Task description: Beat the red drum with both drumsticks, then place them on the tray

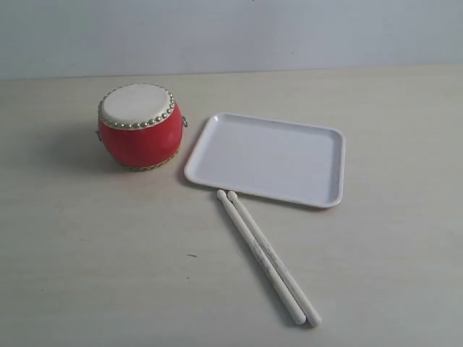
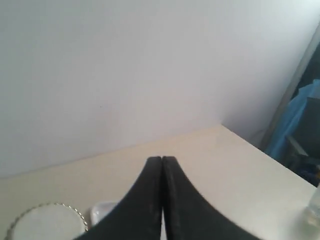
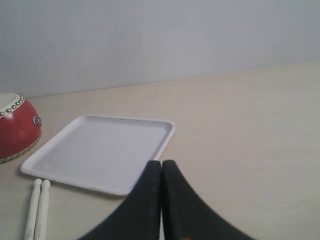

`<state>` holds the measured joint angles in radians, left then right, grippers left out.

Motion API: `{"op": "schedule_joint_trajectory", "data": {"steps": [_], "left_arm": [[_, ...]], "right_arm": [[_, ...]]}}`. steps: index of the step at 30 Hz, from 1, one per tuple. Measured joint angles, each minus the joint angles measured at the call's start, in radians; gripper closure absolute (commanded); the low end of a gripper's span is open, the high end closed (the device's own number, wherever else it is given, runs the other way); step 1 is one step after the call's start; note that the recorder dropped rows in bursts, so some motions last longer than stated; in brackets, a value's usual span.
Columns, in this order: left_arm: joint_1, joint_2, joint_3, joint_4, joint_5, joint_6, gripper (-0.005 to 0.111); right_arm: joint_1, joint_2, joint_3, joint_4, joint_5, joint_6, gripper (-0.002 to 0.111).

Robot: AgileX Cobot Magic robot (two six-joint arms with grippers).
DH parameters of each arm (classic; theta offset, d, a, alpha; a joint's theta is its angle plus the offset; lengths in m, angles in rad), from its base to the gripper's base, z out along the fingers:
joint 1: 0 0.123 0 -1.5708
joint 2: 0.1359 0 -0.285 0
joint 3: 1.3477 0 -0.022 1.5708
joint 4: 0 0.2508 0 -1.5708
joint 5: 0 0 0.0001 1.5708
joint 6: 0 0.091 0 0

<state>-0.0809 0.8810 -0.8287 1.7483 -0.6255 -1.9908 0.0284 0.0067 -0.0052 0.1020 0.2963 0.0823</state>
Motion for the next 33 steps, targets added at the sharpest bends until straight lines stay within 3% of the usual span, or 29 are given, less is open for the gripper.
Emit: {"op": "schedule_joint_trajectory", "data": {"steps": [2, 5, 8, 14, 20, 23, 27, 29, 33], "left_arm": [[0.0, -0.025, -0.035, 0.002, 0.043, 0.103, 0.107], [-0.008, -0.091, -0.069, 0.0, 0.03, 0.711, 0.107], [-0.044, -0.138, -0.07, 0.0, 0.001, 0.975, 0.107], [-0.098, -0.197, -0.075, 0.002, 0.099, 0.958, 0.107], [-0.11, -0.199, -0.097, 0.005, 0.181, 0.925, 0.107], [-0.11, -0.194, -0.099, 0.005, 0.191, 1.188, 0.107], [-0.11, -0.206, -0.099, 0.006, 0.216, 1.846, 0.107], [-0.11, -0.215, -0.099, 0.006, 0.237, 1.937, 0.107], [-0.111, -0.226, -0.092, 0.004, 0.38, 1.836, 0.107]], "right_arm": [[0.0, 0.0, 0.0, 0.0, 0.0, 0.0, 0.108], [0.0, 0.0, 0.0, 0.0, 0.0, 0.0, 0.108], [0.0, 0.0, 0.0, 0.0, 0.0, 0.0, 0.108], [0.0, 0.0, 0.0, 0.0, 0.0, 0.0, 0.108], [-0.001, 0.0, 0.0, 0.0, 0.0, 0.0, 0.108], [-0.001, 0.0, 0.0, 0.0, 0.0, 0.0, 0.108], [-0.001, 0.0, 0.0, 0.0, 0.0, 0.0, 0.108], [-0.001, 0.0, 0.0, 0.0, 0.0, 0.0, 0.108], [-0.001, 0.0, 0.0, 0.0, 0.0, 0.0, 0.108]]}}
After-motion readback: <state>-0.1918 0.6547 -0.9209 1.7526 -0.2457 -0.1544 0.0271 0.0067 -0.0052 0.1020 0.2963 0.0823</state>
